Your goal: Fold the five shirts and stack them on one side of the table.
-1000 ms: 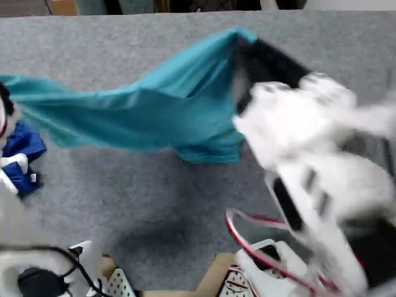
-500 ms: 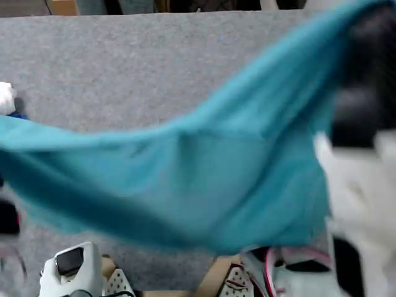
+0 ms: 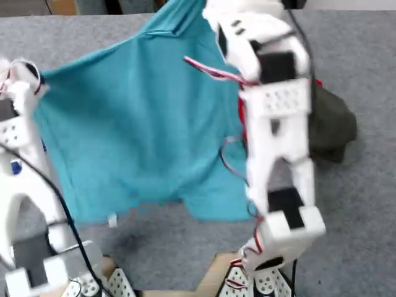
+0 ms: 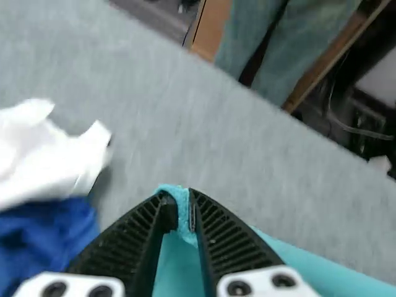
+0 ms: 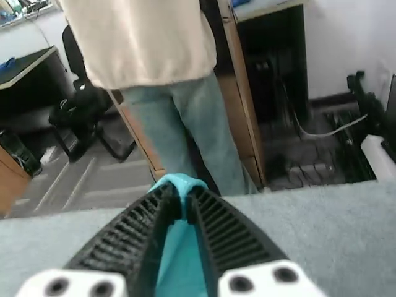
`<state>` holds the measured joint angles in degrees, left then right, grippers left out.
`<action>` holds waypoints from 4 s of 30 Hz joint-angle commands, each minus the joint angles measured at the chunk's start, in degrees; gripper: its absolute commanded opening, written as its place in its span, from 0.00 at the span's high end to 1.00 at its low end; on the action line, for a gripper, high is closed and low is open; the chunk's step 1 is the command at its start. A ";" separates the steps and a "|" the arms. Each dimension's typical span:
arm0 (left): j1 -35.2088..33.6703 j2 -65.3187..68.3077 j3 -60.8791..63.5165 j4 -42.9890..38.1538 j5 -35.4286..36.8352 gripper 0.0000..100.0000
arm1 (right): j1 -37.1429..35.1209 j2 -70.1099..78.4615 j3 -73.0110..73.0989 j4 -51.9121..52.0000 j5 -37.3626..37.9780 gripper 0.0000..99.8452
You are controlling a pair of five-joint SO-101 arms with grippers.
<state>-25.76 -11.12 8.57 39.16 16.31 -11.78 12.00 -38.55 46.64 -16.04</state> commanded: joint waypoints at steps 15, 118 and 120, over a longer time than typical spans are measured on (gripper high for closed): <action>2.68 25.58 -39.69 35.34 -1.85 0.97 | 0.97 17.36 -31.52 39.30 3.87 0.99; 4.26 56.00 -43.03 33.49 -9.14 0.97 | 5.19 48.75 -29.14 42.02 8.70 0.99; 4.35 56.09 -44.09 34.55 -9.23 0.97 | 4.22 51.47 -36.53 47.03 11.96 0.99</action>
<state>-20.84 44.53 -31.08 72.48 7.34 -8.09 61.93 -62.46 87.60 -7.16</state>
